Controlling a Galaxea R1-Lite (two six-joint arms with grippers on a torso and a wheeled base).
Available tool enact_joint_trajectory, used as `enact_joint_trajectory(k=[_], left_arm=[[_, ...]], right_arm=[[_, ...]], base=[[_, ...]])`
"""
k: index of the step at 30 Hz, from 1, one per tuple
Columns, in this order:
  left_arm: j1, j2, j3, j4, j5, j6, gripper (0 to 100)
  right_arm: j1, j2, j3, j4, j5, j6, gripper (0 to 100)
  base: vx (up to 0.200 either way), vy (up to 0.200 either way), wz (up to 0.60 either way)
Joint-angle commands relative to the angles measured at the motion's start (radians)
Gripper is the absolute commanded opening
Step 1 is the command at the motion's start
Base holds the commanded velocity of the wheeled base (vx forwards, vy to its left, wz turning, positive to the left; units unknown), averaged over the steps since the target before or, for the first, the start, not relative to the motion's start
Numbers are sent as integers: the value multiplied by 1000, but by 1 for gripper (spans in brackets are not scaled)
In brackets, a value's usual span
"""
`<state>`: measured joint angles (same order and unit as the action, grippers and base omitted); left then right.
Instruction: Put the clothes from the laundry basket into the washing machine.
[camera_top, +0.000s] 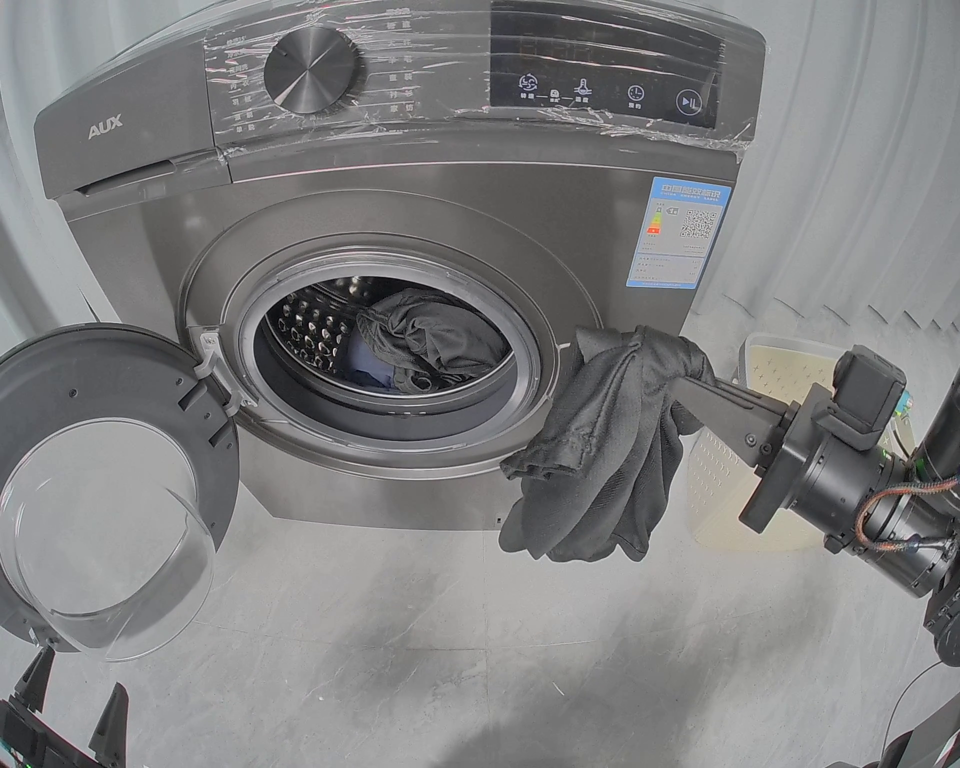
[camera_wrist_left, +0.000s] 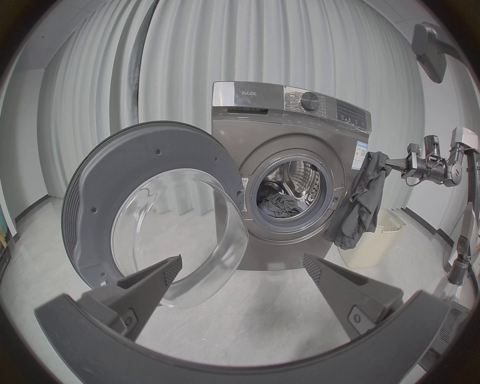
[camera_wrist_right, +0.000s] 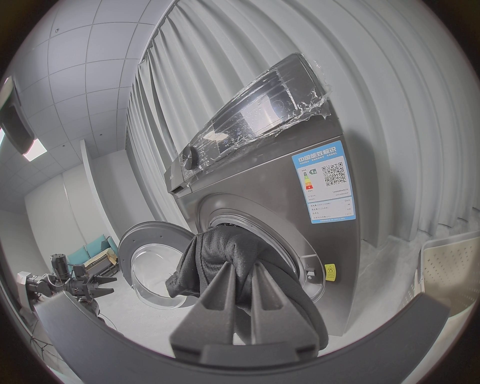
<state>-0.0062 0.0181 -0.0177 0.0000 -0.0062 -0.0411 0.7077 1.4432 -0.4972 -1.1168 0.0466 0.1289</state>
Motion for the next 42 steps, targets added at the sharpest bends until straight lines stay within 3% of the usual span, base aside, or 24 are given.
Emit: enact_joint_trajectory(k=[1, 9, 27, 42], left_arm=[[0, -12, 16, 0, 0, 0, 100], [0, -12, 16, 0, -1, 0, 100], [0, -12, 16, 0, 0, 0, 100], [2, -13, 16, -2, -1, 10, 100]], right_arm=[[0, 2, 0, 0, -1, 0, 0], [-2, 2, 0, 0, -1, 0, 0], [-5, 8, 3, 0, -1, 1, 0], [16, 77, -1, -58, -1, 1, 0]], base=[[0, 0, 0], [0, 0, 0], [0, 200, 0], [0, 0, 0]])
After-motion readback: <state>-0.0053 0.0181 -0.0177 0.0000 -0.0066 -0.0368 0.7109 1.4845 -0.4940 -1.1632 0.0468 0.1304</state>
